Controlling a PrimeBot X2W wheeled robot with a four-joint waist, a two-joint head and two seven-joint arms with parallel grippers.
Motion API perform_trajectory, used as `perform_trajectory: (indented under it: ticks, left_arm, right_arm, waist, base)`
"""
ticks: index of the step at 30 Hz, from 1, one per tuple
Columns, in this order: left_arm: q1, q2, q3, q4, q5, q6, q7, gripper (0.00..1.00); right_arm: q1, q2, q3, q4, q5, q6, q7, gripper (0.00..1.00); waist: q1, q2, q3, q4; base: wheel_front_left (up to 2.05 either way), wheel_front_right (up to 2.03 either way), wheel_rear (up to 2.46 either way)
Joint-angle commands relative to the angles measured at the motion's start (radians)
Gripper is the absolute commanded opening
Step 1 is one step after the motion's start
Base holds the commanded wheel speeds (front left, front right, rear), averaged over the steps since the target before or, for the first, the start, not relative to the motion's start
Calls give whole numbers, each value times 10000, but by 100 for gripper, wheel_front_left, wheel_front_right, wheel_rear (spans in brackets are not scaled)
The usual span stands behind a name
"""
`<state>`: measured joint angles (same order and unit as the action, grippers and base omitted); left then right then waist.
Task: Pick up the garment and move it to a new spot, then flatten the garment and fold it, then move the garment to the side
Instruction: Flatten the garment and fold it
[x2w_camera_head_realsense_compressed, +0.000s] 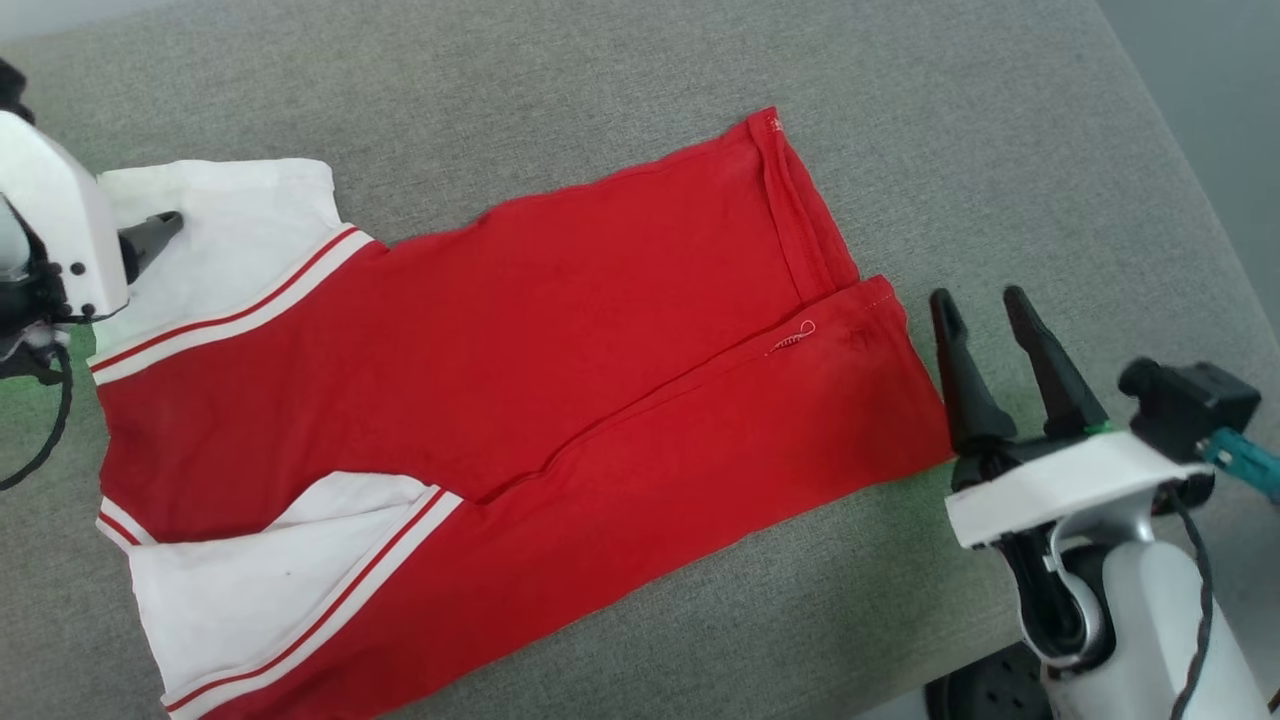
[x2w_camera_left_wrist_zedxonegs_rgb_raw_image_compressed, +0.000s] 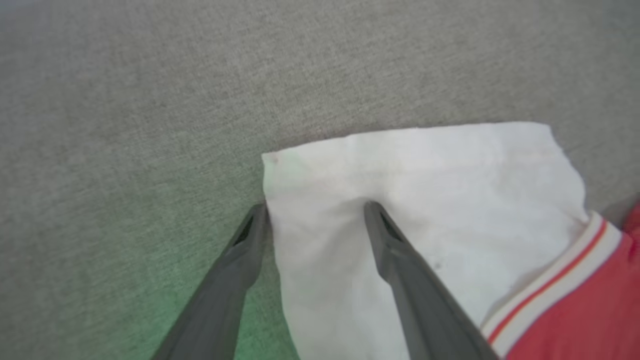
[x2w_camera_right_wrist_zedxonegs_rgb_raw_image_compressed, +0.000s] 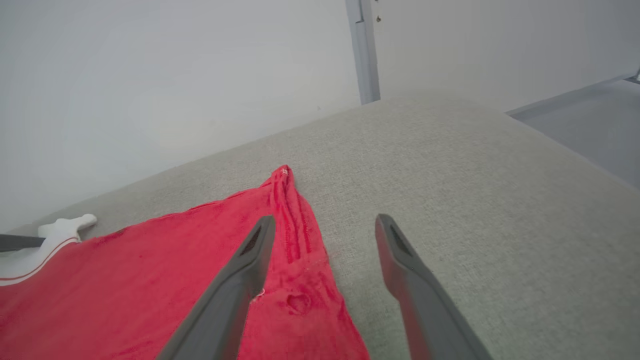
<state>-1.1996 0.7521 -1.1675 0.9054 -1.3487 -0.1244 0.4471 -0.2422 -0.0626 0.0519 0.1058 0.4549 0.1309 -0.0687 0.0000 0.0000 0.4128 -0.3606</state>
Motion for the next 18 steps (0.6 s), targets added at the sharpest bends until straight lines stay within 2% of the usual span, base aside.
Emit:
perform_trajectory:
  ticks: [1, 4, 10, 14, 18]
  left_arm:
    - [336, -269, -269, -248, 17, -98, 152, 0]
    - [385, -126, -328, -440, 55, -78, -50, 0]
    - [106, -189, -472, -865, 267, -77, -471, 0]
    - [-91, -437, -597, -1188, 369, -78, -756, 0]
    - [-354, -643, -724, -1479, 574, -78, -937, 0]
  right_arm:
    - [-286, -159, 166, -12, -153, -4, 152, 100]
    - [-805, -551, 666, 122, -460, -4, 789, 100]
    - [-2687, -1632, 1735, 964, -554, -4, 3076, 100]
    - [-4292, -2101, 2298, 2265, -106, -6, 4295, 100]
    - [-5688, -2123, 2698, 3849, 554, -4, 5035, 100]
  waist:
    - [0, 0, 7, 16]
    - [0, 0, 13, 55]
    - [0, 0, 151, 430]
    - [0, 0, 341, 855]
    - [0, 0, 554, 1259]
  base:
    - [0, 0, 0]
    - [0, 0, 0]
    - [0, 0, 0]
    - [0, 0, 0]
    - [0, 0, 0]
